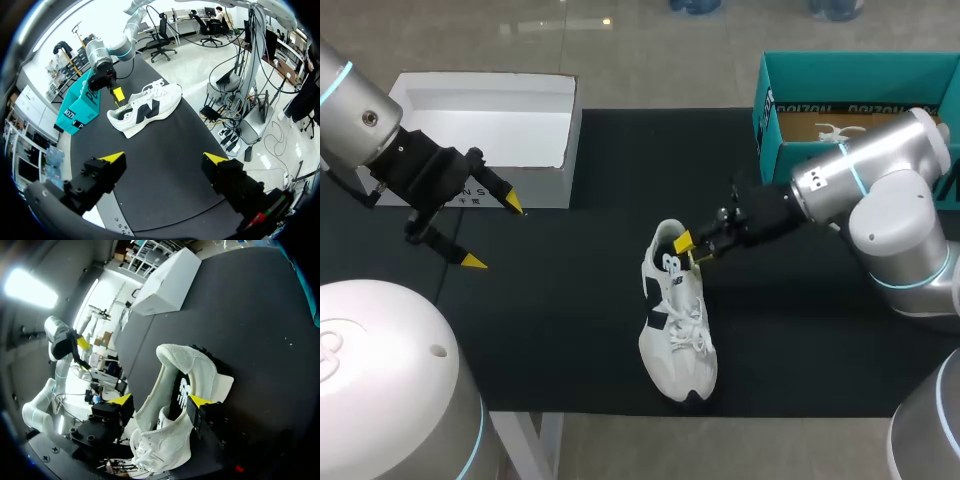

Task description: Take the shoe out of the shoebox, open the shoe tongue, remove and reinsert the insole, then place the shoe into the shoebox

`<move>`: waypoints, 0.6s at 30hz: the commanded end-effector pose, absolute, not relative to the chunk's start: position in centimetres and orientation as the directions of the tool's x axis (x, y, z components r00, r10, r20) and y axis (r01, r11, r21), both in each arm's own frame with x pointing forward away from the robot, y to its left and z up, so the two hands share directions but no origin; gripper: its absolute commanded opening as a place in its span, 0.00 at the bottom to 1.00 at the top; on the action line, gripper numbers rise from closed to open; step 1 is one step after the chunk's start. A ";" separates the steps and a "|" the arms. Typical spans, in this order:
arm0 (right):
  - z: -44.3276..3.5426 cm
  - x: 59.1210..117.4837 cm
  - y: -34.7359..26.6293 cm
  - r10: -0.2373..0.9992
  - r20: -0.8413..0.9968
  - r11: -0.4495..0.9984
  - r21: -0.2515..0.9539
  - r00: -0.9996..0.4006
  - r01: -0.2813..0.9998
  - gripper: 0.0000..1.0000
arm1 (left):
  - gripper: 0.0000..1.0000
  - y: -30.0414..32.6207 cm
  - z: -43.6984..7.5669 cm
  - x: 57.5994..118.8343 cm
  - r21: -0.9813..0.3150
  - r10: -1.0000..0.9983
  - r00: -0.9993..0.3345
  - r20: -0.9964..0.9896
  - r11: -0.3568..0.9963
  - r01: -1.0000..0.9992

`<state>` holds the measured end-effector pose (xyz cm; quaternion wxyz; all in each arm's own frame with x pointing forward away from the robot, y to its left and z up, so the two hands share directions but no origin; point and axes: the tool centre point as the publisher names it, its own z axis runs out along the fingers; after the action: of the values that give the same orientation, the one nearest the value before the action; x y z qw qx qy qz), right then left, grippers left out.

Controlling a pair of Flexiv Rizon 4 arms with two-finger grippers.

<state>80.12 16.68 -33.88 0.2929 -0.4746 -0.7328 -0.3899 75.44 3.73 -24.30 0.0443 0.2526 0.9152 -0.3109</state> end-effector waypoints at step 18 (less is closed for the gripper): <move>-28.5 80.4 14.4 0.933 0.347 0.135 -0.093 -0.095 0.986 1.00 | 1.00 3.7 -24.3 75.5 -0.544 0.436 -0.868 -0.236 0.681 0.490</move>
<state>80.25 14.66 -29.64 0.2545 -0.5792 -0.7107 -0.3077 75.44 3.74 -24.30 0.0443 0.2526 0.9152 -0.3109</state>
